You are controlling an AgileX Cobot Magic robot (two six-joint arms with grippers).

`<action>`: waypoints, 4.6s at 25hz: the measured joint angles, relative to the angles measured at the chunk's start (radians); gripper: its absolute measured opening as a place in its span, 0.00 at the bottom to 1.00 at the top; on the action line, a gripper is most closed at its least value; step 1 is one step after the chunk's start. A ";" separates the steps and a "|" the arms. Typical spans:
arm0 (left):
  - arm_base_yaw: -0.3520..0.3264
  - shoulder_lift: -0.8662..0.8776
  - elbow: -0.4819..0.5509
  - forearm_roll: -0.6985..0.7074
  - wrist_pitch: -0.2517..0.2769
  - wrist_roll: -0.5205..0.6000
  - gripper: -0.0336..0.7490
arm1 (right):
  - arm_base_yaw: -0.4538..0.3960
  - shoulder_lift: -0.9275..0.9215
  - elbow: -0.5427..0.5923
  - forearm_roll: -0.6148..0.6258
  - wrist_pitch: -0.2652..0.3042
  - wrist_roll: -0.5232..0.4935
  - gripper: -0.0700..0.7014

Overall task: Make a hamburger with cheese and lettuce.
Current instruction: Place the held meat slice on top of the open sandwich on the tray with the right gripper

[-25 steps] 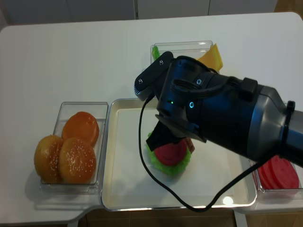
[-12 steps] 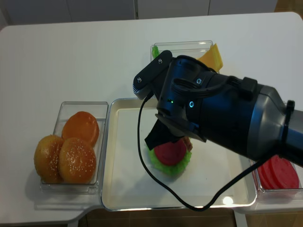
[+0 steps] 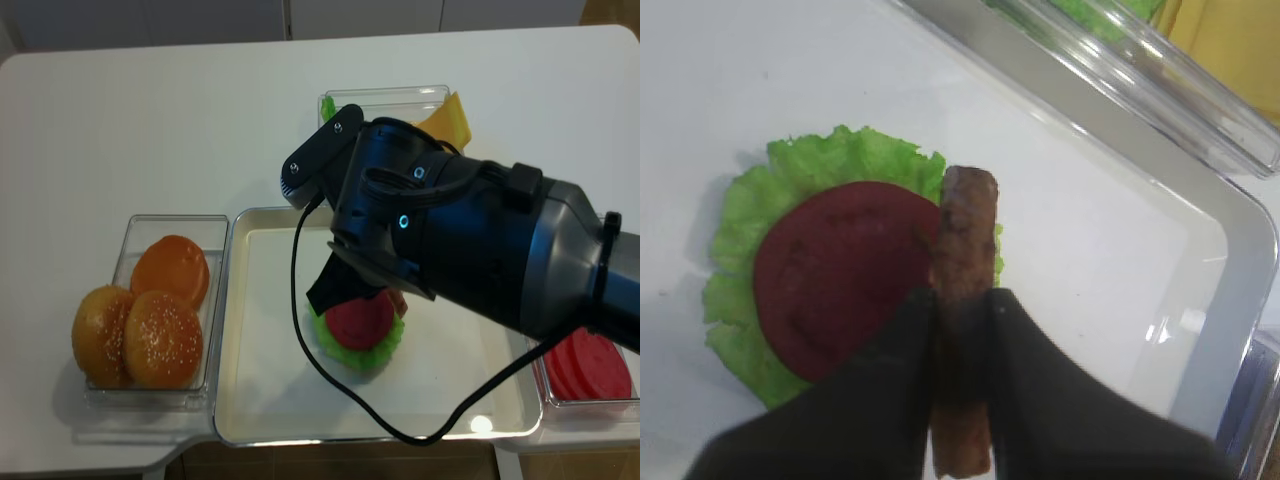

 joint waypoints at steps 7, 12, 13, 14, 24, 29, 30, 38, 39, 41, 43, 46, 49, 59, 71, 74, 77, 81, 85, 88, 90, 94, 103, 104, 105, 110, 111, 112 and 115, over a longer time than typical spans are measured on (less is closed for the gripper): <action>0.000 0.000 0.000 0.000 0.000 0.000 0.52 | 0.000 0.000 0.000 0.002 -0.014 0.004 0.23; 0.000 0.000 0.000 0.000 0.000 0.000 0.52 | 0.000 0.000 0.000 0.002 -0.023 0.004 0.23; 0.000 0.000 0.000 0.000 0.000 0.000 0.52 | 0.000 0.000 0.000 0.002 -0.023 0.004 0.23; 0.000 0.000 0.000 0.000 0.000 0.000 0.52 | 0.000 0.000 0.000 0.000 -0.023 0.004 0.23; 0.000 0.000 0.000 0.000 0.000 0.000 0.52 | 0.000 0.000 0.000 -0.011 -0.023 0.004 0.23; 0.000 0.000 0.000 0.000 0.000 0.000 0.52 | 0.000 0.002 0.000 -0.012 -0.023 0.000 0.23; 0.000 0.000 0.000 0.000 0.000 0.000 0.52 | 0.000 0.007 0.000 -0.012 -0.021 0.000 0.23; 0.000 0.000 0.000 0.000 0.000 0.000 0.52 | 0.000 0.021 -0.002 -0.012 -0.020 -0.004 0.23; 0.000 0.000 0.000 0.000 0.000 0.000 0.52 | 0.000 0.021 -0.002 -0.012 -0.020 -0.004 0.23; 0.000 0.000 0.000 0.000 0.000 0.000 0.52 | 0.000 0.021 -0.002 -0.012 -0.020 -0.004 0.23; 0.000 0.000 0.000 0.000 0.000 0.000 0.52 | 0.000 0.021 -0.002 -0.012 -0.020 -0.002 0.23; 0.000 0.000 0.000 0.000 0.000 0.000 0.52 | 0.000 0.021 -0.002 -0.012 -0.020 0.000 0.23; 0.000 0.000 0.000 0.000 0.000 0.000 0.52 | 0.000 0.021 -0.002 -0.012 -0.020 0.002 0.24; 0.000 0.000 0.000 0.000 0.000 0.000 0.52 | 0.000 0.021 -0.002 0.003 -0.020 0.000 0.38; 0.000 0.000 0.000 0.000 0.000 0.000 0.52 | 0.000 0.021 -0.002 0.033 -0.020 0.000 0.52; 0.000 0.000 0.000 0.000 0.000 0.000 0.52 | 0.000 0.021 -0.002 0.040 -0.020 0.000 0.55; 0.000 0.000 0.000 0.000 0.000 0.000 0.52 | 0.000 0.021 -0.002 0.047 -0.020 0.000 0.59; 0.000 0.000 0.000 0.000 0.000 0.000 0.52 | 0.000 0.021 -0.002 0.060 -0.020 0.000 0.63; 0.000 0.000 0.000 0.000 0.000 0.000 0.52 | 0.000 0.021 -0.002 0.070 -0.020 0.000 0.65; 0.000 0.000 0.000 0.000 0.000 0.000 0.52 | 0.000 0.021 -0.002 0.070 -0.020 0.000 0.67; 0.000 0.000 0.000 0.000 0.000 0.000 0.52 | 0.000 0.021 -0.002 0.074 -0.020 0.000 0.69; 0.000 0.000 0.000 0.000 0.000 0.000 0.52 | 0.000 0.021 -0.002 0.075 -0.020 0.000 0.70; 0.000 0.000 0.000 0.000 0.000 0.000 0.52 | 0.000 0.021 -0.002 0.085 -0.020 -0.019 0.77; 0.000 0.000 0.000 0.000 0.000 0.000 0.52 | 0.000 0.021 -0.004 0.085 -0.020 -0.020 0.77; 0.000 0.000 0.000 0.000 0.000 0.000 0.52 | 0.000 0.021 -0.004 0.085 -0.020 -0.021 0.78; 0.000 0.000 0.000 0.000 0.000 0.000 0.52 | 0.000 0.021 -0.004 0.085 -0.020 -0.023 0.78; 0.000 0.000 0.000 0.000 0.000 0.000 0.52 | 0.000 0.021 -0.004 0.085 -0.020 -0.023 0.78; 0.000 0.000 0.000 0.000 0.000 0.000 0.52 | 0.000 0.021 -0.004 0.085 -0.020 -0.023 0.78; 0.000 0.000 0.000 0.000 0.000 0.000 0.52 | 0.000 0.021 -0.004 0.085 -0.020 -0.031 0.78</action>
